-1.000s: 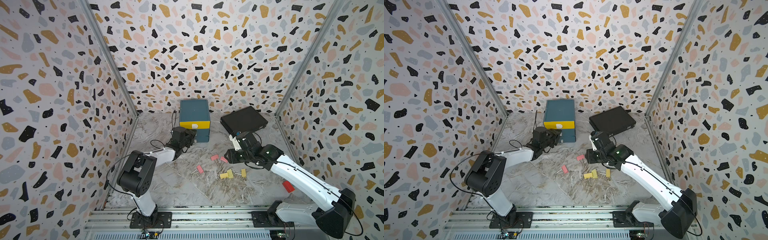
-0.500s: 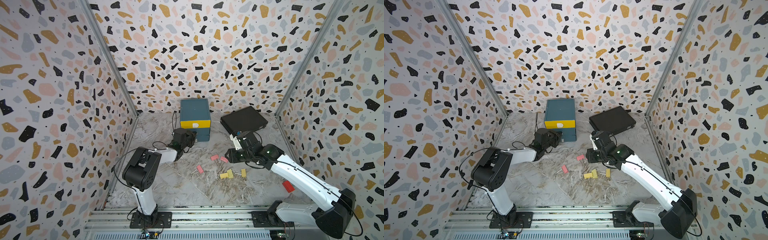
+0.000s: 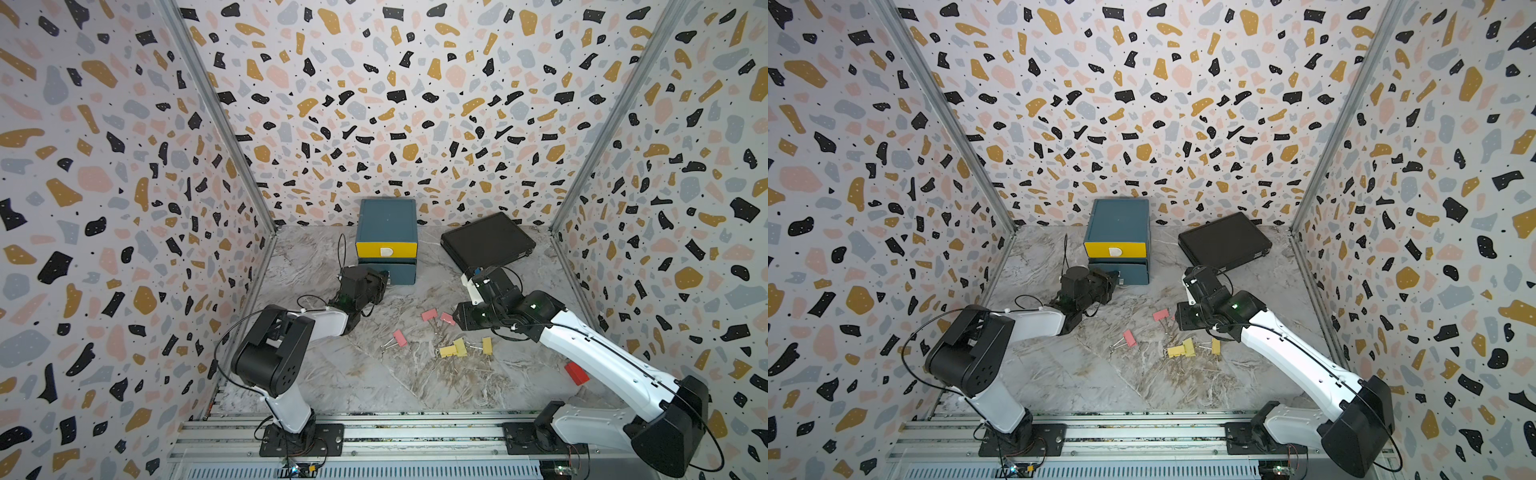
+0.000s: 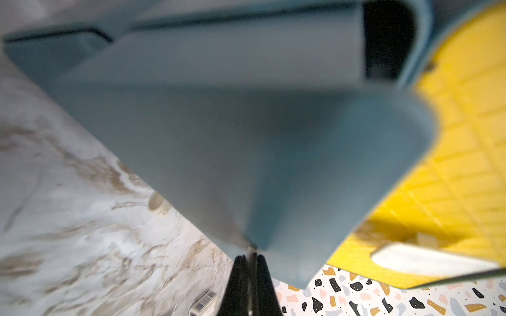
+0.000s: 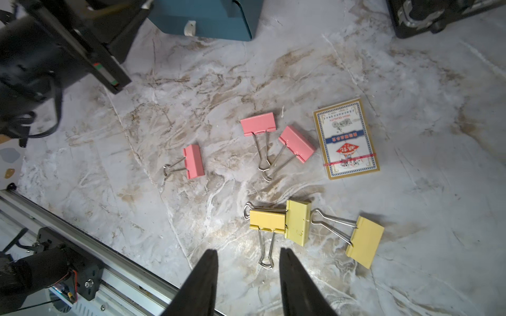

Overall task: Put the binder clips in the drawer according to color
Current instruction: Open the drawer in the storage box.

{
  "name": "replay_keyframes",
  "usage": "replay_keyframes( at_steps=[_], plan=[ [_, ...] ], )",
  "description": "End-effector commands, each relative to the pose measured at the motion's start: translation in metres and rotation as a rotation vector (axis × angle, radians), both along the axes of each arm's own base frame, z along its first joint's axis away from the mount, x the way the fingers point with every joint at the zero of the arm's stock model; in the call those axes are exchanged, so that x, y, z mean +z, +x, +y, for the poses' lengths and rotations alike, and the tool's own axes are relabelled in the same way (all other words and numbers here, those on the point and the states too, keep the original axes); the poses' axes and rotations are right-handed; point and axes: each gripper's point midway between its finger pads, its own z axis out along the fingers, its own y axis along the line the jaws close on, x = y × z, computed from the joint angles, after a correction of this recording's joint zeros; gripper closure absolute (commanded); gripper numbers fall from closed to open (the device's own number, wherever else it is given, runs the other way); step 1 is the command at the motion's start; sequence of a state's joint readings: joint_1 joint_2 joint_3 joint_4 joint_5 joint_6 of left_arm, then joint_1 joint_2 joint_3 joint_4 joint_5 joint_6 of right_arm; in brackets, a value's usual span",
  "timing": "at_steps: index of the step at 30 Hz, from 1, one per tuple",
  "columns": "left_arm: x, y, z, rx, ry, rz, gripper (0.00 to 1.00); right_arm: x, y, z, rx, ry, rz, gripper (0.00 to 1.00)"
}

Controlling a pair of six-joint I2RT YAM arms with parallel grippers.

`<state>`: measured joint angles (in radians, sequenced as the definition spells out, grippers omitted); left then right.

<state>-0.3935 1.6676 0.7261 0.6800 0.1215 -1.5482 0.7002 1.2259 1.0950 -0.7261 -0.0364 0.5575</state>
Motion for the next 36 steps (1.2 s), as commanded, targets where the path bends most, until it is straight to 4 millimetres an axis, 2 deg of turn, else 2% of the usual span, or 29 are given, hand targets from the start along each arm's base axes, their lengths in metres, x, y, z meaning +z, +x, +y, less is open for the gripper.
replay_keyframes(
  at_steps=[1, 10, 18, 27, 31, 32, 36],
  plan=[
    [0.002, -0.016, 0.014, 0.018, 0.046, -0.002, 1.00, -0.003, -0.008, -0.019, -0.045, -0.054, 0.016, 0.57],
    [0.007, -0.055, 0.021, -0.028, 0.080, 0.021, 1.00, -0.027, -0.022, -0.049, -0.115, -0.182, 0.088, 0.56],
    [0.000, -0.090, 0.023, -0.053, 0.112, 0.038, 1.00, -0.039, -0.030, -0.049, -0.093, -0.194, 0.131, 0.55],
    [-0.004, -0.093, 0.019, -0.082, 0.119, 0.043, 1.00, -0.047, -0.029, -0.059, -0.131, -0.241, 0.129, 0.52],
    [-0.004, -0.094, 0.018, -0.088, 0.121, 0.042, 1.00, -0.048, -0.026, -0.073, -0.196, -0.291, 0.114, 0.49],
    [-0.004, -0.095, 0.019, -0.089, 0.126, 0.045, 0.97, -0.048, -0.026, -0.077, -0.216, -0.304, 0.110, 0.48],
    [-0.004, -0.098, 0.019, -0.102, 0.151, 0.059, 0.66, -0.052, -0.025, -0.090, -0.286, -0.337, 0.119, 0.46]
  ],
)
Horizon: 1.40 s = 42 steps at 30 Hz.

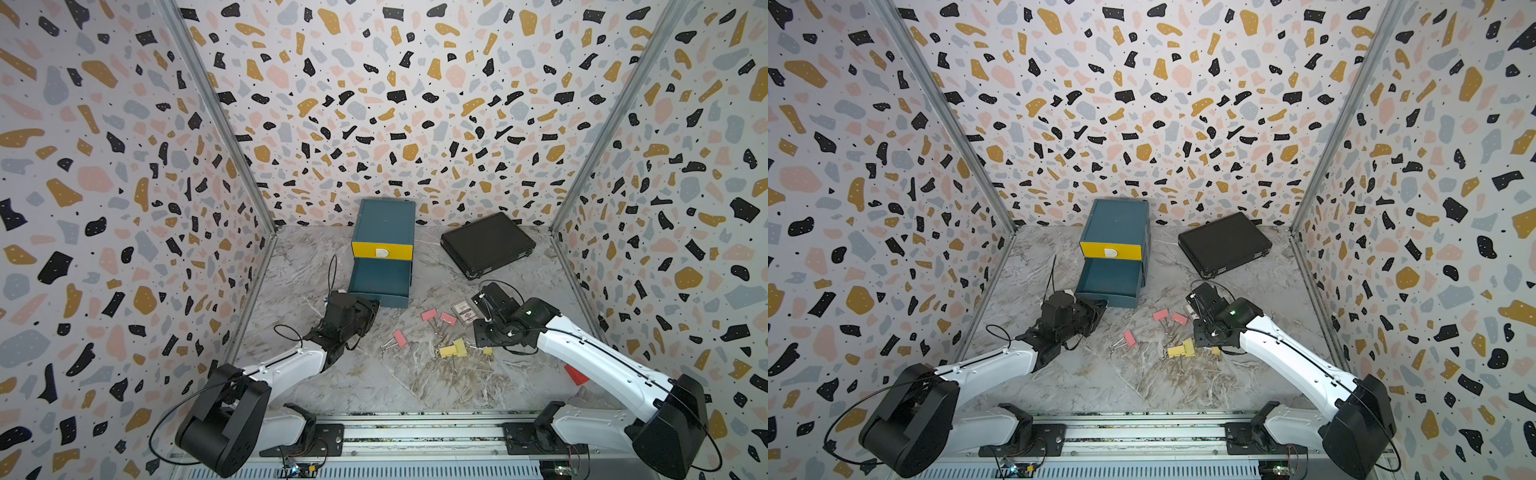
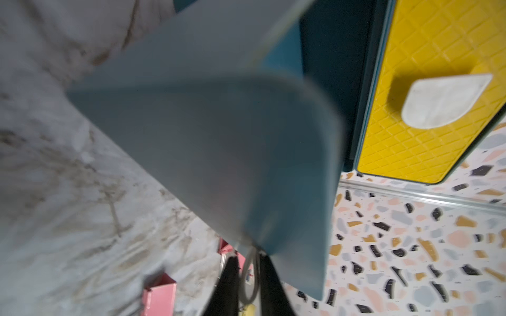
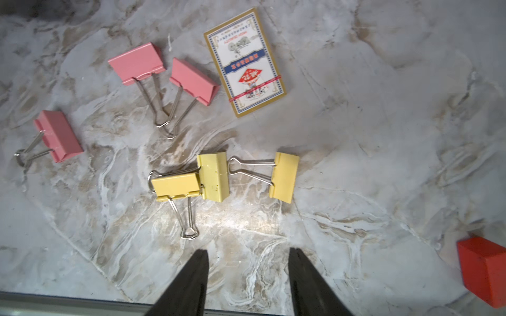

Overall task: Put the binder clips in the drawer according to color
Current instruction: Open the drawer in the storage box, then pick up the binder clip at the center of the board.

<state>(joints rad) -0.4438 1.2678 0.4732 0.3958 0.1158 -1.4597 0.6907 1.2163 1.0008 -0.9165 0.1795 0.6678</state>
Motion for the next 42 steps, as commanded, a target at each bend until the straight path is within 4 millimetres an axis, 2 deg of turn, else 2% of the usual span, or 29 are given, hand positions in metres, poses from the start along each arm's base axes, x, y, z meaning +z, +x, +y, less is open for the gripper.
replay_keyframes(
  at_steps=[1, 7, 11, 12, 15, 20, 27, 32, 36, 42],
  plan=[
    [0.007, -0.002, -0.002, -0.028, 0.029, -0.017, 0.60, -0.004, -0.003, -0.022, -0.090, -0.059, 0.010, 0.46],
    [0.014, -0.013, 0.001, -0.054, 0.083, 0.006, 0.43, -0.017, -0.005, -0.034, -0.176, -0.044, 0.061, 0.43],
    [0.019, -0.029, 0.006, -0.081, 0.156, 0.041, 0.39, -0.033, -0.012, -0.048, -0.358, 0.024, 0.146, 0.40],
    [0.020, -0.035, 0.009, -0.086, 0.183, 0.056, 0.38, -0.035, -0.014, -0.049, -0.414, 0.051, 0.166, 0.36],
    [0.021, -0.056, 0.022, -0.109, 0.274, 0.097, 0.38, -0.038, -0.017, -0.049, -0.590, 0.122, 0.202, 0.24],
    [0.025, -0.087, 0.044, -0.166, 0.431, 0.140, 0.35, -0.040, -0.015, -0.044, -0.844, 0.209, 0.272, 0.19],
    [0.038, -0.121, 0.067, -0.267, 0.583, 0.148, 0.35, -0.050, -0.011, -0.053, -1.186, 0.260, 0.335, 0.12],
    [0.043, -0.141, 0.079, -0.342, 0.670, 0.158, 0.35, -0.061, 0.002, -0.047, -1.285, 0.298, 0.405, 0.10],
    [0.049, -0.155, 0.091, -0.385, 0.738, 0.150, 0.34, -0.075, 0.010, -0.044, -1.362, 0.332, 0.429, 0.02],
    [0.052, -0.167, 0.099, -0.404, 0.764, 0.127, 0.35, -0.087, 0.028, -0.039, -1.422, 0.388, 0.445, 0.00]
  ],
)
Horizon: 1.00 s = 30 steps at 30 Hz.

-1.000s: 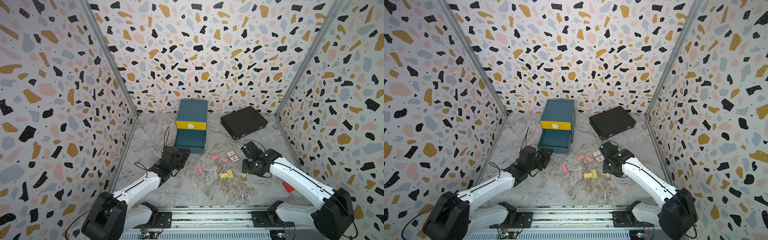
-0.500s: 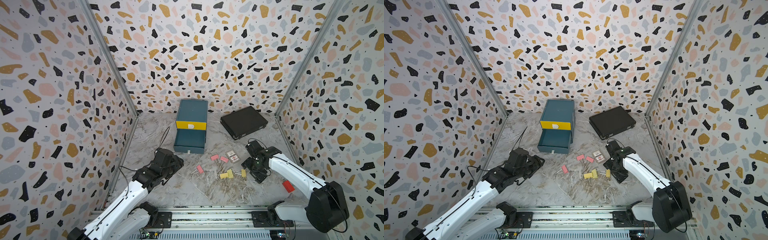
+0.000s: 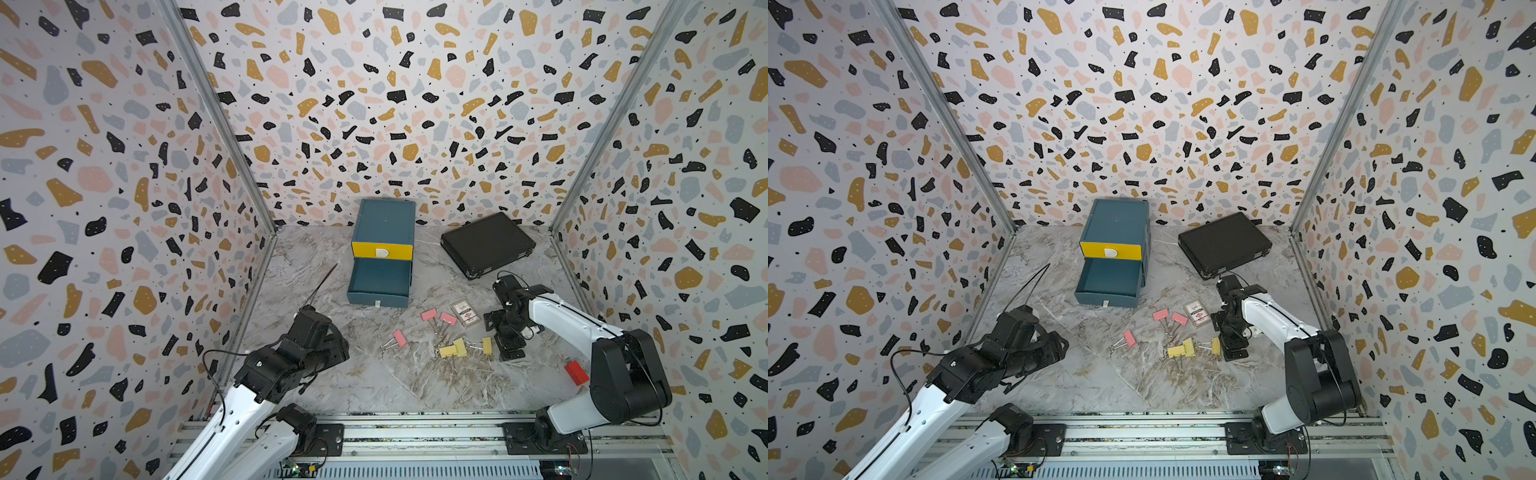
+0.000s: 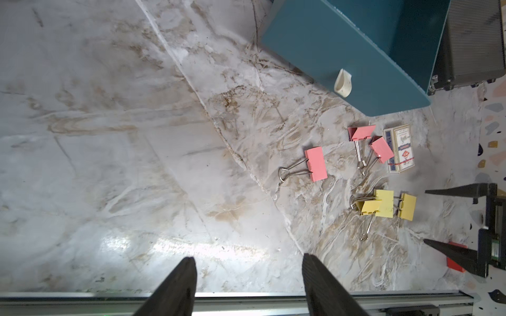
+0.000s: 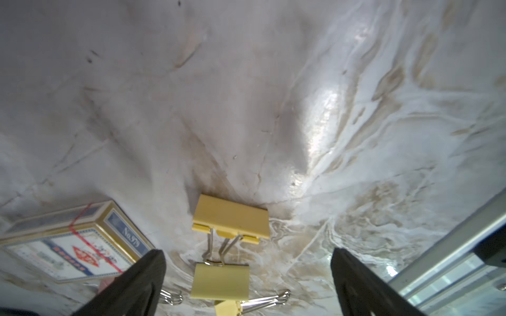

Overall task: Put the binder clips in the drawer according to color
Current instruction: Pick up the binder clip at the center of the board.

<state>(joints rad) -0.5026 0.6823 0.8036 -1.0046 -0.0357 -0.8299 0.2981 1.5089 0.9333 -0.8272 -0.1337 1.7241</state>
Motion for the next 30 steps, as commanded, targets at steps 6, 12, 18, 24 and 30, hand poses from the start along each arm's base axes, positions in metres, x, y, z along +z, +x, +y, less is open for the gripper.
replay_keyframes(
  at_steps=[6, 12, 18, 24, 30],
  plan=[
    [0.006, -0.010, 0.006, -0.031, 0.029, -0.009, 0.35, -0.016, 0.014, 0.009, -0.117, 0.060, 0.011, 0.00],
    [0.010, -0.007, 0.005, -0.029, 0.023, -0.022, 0.36, -0.022, 0.008, 0.007, -0.140, 0.053, 0.035, 0.05],
    [0.012, -0.006, 0.004, -0.026, 0.016, -0.031, 0.38, -0.028, 0.001, 0.003, -0.154, 0.031, 0.053, 0.22],
    [0.014, -0.006, 0.004, -0.027, 0.005, -0.042, 0.41, -0.032, 0.001, 0.000, -0.150, 0.019, 0.044, 0.50],
    [0.014, -0.008, 0.005, -0.028, 0.000, -0.048, 0.41, 0.004, 0.017, -0.017, -0.056, -0.078, -0.086, 0.71]
  ],
)
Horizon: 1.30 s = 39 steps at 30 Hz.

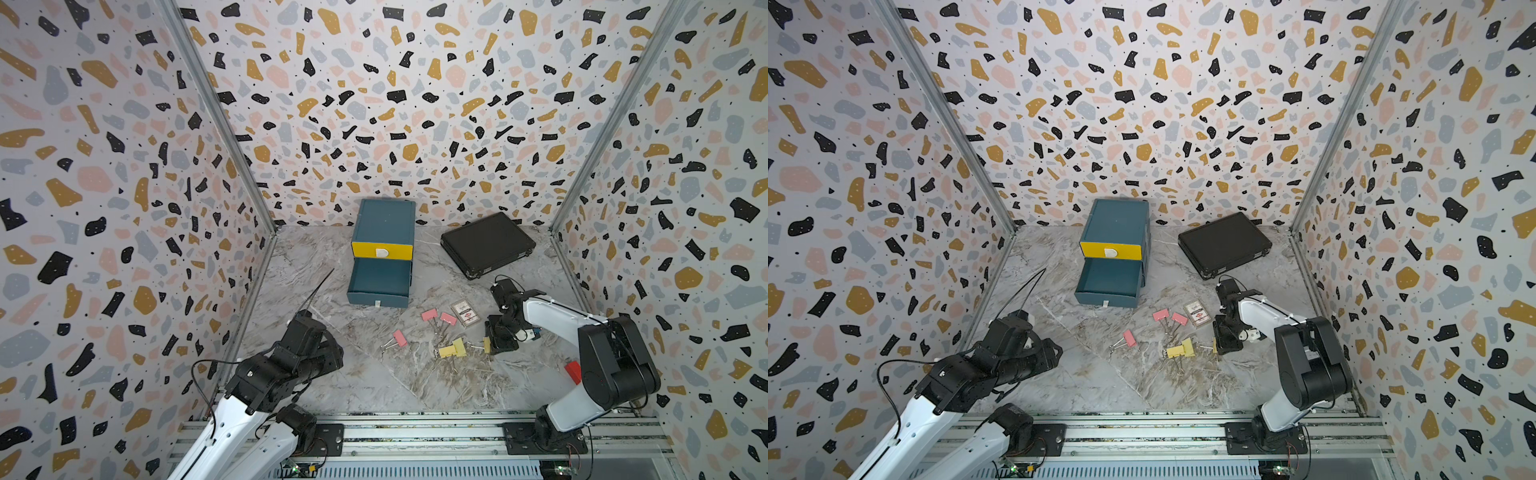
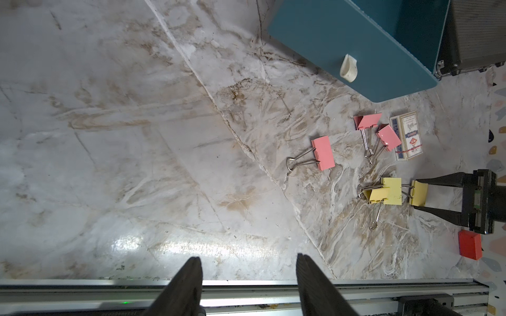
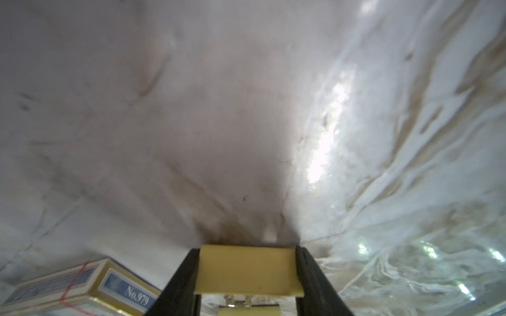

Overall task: Put the binder clips in the drawer according to color
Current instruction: Pick up the binder clip at the center of the board, then place the binder clip in the drawer.

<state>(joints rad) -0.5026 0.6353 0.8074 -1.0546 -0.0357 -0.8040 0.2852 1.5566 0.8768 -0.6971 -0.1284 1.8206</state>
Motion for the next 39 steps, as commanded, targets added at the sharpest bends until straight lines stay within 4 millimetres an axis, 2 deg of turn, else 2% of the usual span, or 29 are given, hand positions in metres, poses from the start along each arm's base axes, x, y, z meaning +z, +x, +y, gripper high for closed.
replay_keyframes(
  at_steps=[1, 4, 7, 9, 12, 14, 16, 19, 25, 30, 36, 39],
  plan=[
    [0.012, 0.003, -0.001, -0.007, -0.014, -0.041, 0.41, 0.041, 0.012, -0.019, 0.087, -0.115, -0.102, 0.73],
    [0.009, 0.003, -0.002, -0.009, -0.018, -0.041, 0.41, 0.079, 0.036, -0.022, 0.210, -0.195, -0.262, 0.76],
    [0.008, 0.003, -0.003, -0.012, -0.021, -0.040, 0.41, 0.126, 0.074, -0.008, 0.399, -0.279, -0.501, 0.80],
    [0.008, 0.003, -0.004, -0.018, -0.027, -0.045, 0.41, 0.159, 0.103, 0.021, 0.572, -0.306, -0.695, 0.83],
    [0.008, 0.002, -0.004, -0.016, -0.032, -0.050, 0.41, 0.210, 0.131, 0.084, 0.892, -0.331, -0.955, 0.85],
    [0.009, 0.001, -0.003, -0.013, -0.034, -0.053, 0.41, 0.233, 0.133, 0.128, 1.152, -0.397, -1.054, 0.87],
    [0.009, 0.001, -0.003, -0.015, -0.033, -0.051, 0.41, 0.243, 0.130, 0.164, 1.370, -0.463, -1.104, 0.88],
    [0.010, 0.000, -0.003, -0.014, -0.033, -0.051, 0.41, 0.242, 0.127, 0.200, 1.603, -0.549, -1.105, 0.90],
    [0.011, 0.000, -0.003, -0.010, -0.037, -0.050, 0.41, 0.232, 0.118, 0.254, 1.969, -0.737, -1.115, 0.85],
    [0.010, -0.001, -0.003, -0.006, -0.040, -0.045, 0.41, 0.216, 0.130, 0.273, 2.097, -0.899, -1.037, 0.87],
    [0.009, -0.002, -0.002, 0.001, -0.050, -0.045, 0.41, 0.224, 0.129, 0.300, 2.155, -0.947, -1.100, 0.88],
    [0.009, -0.002, -0.003, 0.004, -0.053, -0.046, 0.41, 0.220, 0.130, 0.309, 2.185, -0.957, -1.087, 0.88]
  ],
)
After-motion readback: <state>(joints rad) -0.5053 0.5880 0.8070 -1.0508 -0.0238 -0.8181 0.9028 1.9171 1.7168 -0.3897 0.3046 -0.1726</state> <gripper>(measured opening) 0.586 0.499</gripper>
